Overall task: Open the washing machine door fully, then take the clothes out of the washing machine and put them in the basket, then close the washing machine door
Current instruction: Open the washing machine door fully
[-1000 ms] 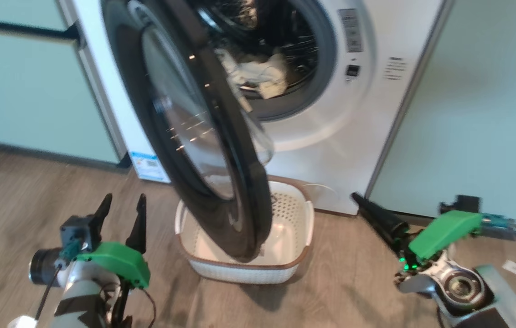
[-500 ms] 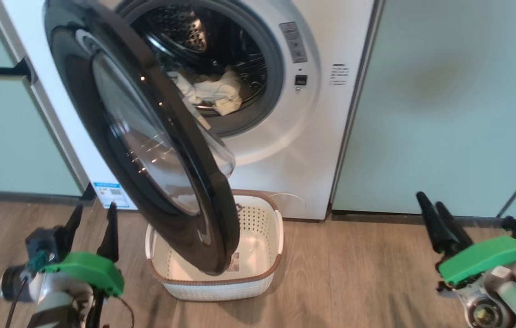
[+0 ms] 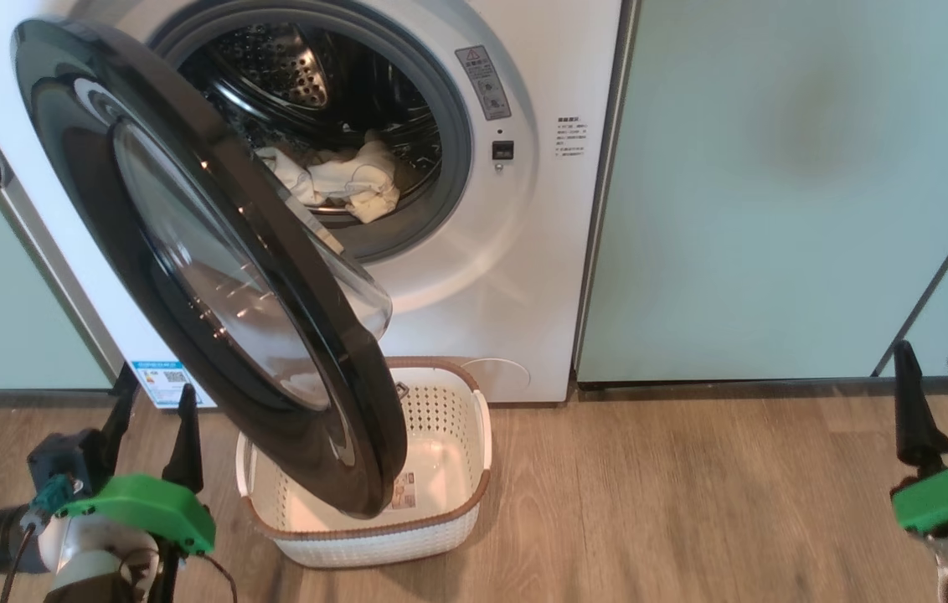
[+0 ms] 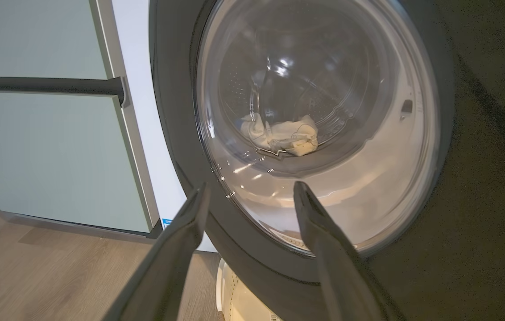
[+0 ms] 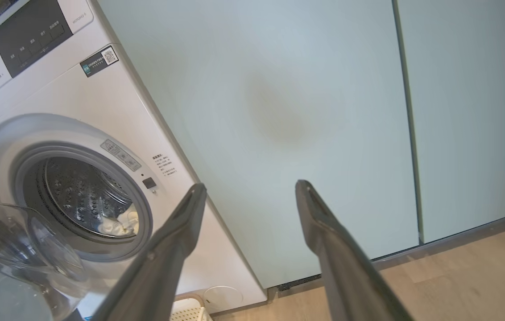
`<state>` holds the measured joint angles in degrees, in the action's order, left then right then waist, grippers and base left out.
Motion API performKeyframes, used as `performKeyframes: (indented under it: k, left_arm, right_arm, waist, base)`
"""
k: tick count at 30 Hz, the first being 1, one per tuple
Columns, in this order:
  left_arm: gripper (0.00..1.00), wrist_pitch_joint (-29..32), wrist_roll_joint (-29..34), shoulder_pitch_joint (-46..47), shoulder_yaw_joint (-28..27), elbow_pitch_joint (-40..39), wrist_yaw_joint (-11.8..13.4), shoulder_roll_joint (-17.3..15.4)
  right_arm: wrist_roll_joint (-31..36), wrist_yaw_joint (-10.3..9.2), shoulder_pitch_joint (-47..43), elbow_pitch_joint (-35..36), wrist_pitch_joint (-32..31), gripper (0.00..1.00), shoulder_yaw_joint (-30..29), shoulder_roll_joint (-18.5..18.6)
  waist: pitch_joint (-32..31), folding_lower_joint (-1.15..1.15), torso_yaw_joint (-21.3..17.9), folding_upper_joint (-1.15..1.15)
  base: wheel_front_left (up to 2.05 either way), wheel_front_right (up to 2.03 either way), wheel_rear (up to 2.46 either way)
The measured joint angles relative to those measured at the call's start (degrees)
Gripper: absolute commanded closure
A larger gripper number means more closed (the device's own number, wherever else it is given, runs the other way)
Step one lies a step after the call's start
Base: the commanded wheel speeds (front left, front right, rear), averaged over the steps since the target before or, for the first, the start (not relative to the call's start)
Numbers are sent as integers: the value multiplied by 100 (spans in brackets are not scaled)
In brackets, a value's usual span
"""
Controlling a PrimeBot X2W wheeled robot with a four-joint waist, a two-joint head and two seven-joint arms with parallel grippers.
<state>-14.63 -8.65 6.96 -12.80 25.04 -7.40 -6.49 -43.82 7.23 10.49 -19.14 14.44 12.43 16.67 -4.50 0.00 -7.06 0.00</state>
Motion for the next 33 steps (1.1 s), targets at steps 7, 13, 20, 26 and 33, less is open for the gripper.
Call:
performKeyframes:
  k: [7,13,20,26,33]
  left_arm:
    - [0,0,0,-1,-21,-5,0,8]
    - [0,0,0,-2,-37,-5,-1,23]
    - [0,0,0,-2,-37,0,-1,42]
    - [0,0,0,-2,-32,10,-1,42]
    - [0,0,0,-2,-2,60,-1,42]
  right_arm:
    - [1437,0,-381,124,1,0,-437,-154]
    - [2108,0,-636,92,1,0,-483,-245]
    - [2347,0,-694,94,1,0,-597,-289]
    - [2399,0,-696,126,1,0,-686,-319]
    - [2432,0,-696,127,1,0,-704,-326]
  waist:
    - [15,0,-44,0]
    - [19,0,-48,0]
    - [21,0,-47,0]
    - [16,0,-36,0]
    - [18,0,-8,0]
  base:
    - [0,0,0]
    - [0,0,0]
    - [0,0,0]
    - [0,0,0]
    - [0,0,0]
